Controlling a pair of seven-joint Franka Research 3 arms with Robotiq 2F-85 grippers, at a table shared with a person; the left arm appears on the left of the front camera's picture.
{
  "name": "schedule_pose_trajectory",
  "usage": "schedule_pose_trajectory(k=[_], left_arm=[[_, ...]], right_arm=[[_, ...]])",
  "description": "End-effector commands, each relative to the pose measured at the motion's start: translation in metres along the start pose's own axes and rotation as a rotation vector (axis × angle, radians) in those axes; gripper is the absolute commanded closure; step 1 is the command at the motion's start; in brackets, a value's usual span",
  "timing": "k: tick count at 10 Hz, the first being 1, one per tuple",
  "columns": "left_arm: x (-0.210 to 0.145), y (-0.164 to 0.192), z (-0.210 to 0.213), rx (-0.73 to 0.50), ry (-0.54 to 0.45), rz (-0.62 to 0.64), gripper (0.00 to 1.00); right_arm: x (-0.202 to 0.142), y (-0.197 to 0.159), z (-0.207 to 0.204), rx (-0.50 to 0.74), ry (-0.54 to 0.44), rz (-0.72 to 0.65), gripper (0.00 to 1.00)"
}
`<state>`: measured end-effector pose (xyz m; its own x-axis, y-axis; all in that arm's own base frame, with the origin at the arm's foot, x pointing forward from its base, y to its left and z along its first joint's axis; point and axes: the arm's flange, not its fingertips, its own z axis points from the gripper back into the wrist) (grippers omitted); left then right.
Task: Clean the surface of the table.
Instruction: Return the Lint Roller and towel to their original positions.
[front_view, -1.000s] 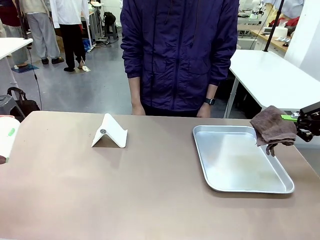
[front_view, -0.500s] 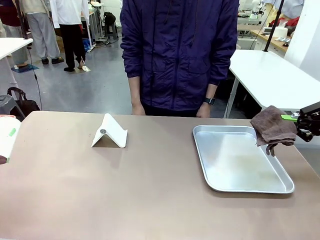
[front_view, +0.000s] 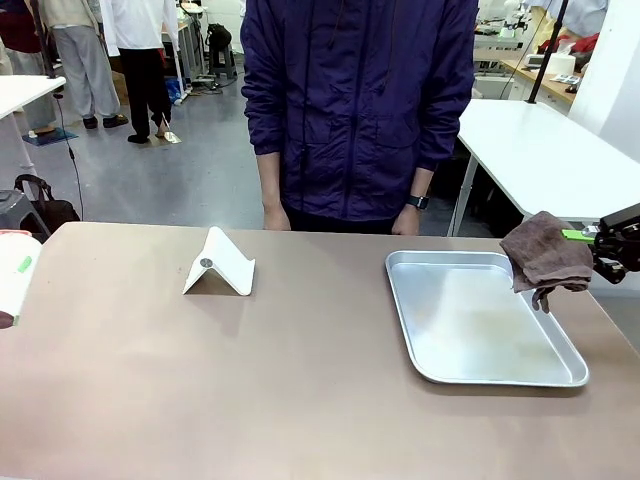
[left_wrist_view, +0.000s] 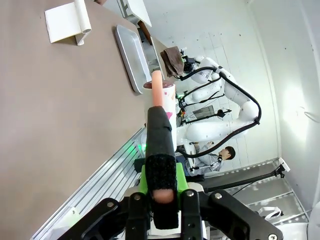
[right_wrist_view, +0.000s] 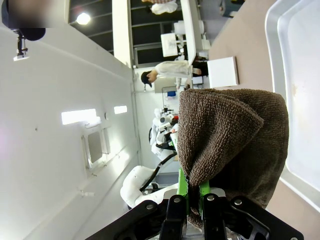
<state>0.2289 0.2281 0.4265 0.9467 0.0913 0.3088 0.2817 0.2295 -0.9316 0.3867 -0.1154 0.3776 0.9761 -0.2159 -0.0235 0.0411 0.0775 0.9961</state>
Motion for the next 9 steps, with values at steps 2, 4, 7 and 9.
schedule_pose_trajectory(k=[2,4,7,9], left_arm=[[0.020,-0.009,-0.012,0.002,-0.014,0.013,0.78],[0.067,-0.043,-0.045,-0.002,0.078,-0.044,0.78],[0.131,-0.079,-0.118,0.130,0.168,0.060,0.78],[0.167,-0.100,-0.179,0.271,0.199,0.096,0.78]], right_arm=[[0.005,0.014,-0.013,-0.008,-0.023,0.042,0.91],[0.027,0.040,-0.064,-0.044,0.067,0.114,0.91],[0.055,0.042,-0.174,-0.103,0.175,0.137,0.91],[0.059,0.043,-0.248,-0.121,0.157,0.130,0.91]])
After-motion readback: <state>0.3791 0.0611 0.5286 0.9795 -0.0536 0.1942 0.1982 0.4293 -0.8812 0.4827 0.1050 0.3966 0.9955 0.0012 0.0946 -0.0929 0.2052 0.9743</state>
